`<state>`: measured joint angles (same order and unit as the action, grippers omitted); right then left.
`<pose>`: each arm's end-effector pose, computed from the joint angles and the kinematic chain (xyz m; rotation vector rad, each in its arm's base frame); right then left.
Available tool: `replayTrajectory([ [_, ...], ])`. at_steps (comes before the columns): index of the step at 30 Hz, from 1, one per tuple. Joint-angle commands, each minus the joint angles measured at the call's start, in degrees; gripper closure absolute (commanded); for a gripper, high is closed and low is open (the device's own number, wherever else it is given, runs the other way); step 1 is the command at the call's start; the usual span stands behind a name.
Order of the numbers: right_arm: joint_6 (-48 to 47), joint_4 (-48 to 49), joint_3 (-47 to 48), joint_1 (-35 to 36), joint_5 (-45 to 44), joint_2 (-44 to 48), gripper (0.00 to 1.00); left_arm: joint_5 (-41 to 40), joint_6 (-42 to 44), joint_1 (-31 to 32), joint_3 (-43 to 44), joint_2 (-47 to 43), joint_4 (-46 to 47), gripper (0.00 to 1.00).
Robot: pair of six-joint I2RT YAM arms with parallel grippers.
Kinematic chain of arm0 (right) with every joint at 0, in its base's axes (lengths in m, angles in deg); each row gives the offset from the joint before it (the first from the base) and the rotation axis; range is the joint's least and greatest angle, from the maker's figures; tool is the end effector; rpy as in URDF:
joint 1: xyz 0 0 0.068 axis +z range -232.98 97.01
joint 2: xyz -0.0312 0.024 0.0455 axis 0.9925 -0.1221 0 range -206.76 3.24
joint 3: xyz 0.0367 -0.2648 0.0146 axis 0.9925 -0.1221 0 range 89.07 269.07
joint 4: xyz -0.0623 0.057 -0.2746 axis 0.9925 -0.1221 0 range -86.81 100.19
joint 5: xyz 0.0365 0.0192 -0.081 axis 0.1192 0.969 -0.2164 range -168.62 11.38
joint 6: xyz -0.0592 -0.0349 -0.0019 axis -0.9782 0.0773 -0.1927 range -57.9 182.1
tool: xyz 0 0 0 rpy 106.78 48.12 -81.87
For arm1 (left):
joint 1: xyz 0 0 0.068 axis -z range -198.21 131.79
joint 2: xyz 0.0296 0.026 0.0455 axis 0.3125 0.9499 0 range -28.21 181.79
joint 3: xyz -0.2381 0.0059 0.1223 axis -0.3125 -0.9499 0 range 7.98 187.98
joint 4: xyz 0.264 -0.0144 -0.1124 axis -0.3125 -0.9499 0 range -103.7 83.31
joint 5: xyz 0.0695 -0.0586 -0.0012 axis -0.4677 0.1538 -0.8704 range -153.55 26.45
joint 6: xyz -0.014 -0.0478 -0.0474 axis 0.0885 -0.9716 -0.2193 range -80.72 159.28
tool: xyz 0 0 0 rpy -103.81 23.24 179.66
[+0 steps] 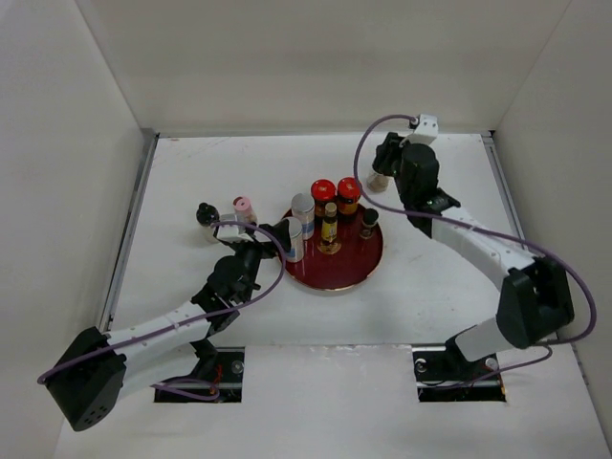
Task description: Organize the condiment bottles
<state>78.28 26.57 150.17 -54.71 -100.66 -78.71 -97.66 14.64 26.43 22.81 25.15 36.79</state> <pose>0.3487 0.1640 0.3191 0.1200 1.6458 0.2754 0.1896 -0.1434 0.2088 -0.2250 1.5057 -0.5305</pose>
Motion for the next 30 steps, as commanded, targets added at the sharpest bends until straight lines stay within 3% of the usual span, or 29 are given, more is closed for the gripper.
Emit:
replayTrajectory([
  [1,1.4,-5.6,5.5,-5.4,3.6,-7.1,0.44,0.9,-1.2,-0.2,-0.8,-1.5,3.0,0.05],
  [3,0.7,-7.4,9.1,-7.4,4.3,-11.4,0.24,0.8,-1.2,-0.1,-1.5,-2.1,3.0,0.05],
  [4,-0.1,-8.7,11.0,-8.2,5.4,-13.6,0.2,0.6,-1.2,-0.2,-1.6,-2.3,3.1,0.05],
  [10,-0.7,-13.6,19.8,-11.3,7.7,-23.6,0.14,0.9,-1.4,-1.7,-2.6,-4.4,3.0,0.05],
  [22,0.5,-15.4,25.5,-12.3,7.5,-32.4,0.21,1.0,-1.6,-2.2,-2.4,-2.3,3.1,0.05],
  [27,1.2,-15.8,25.6,-12.3,7.6,-33.2,0.28,1.0,-1.7,-2.5,-2.3,-0.9,3.6,0.04],
  [30,1.3,-15.3,24.8,-12.1,7.0,-32.0,0.39,1.0,-1.8,-2.5,-2.3,-1.2,3.6,0.04],
])
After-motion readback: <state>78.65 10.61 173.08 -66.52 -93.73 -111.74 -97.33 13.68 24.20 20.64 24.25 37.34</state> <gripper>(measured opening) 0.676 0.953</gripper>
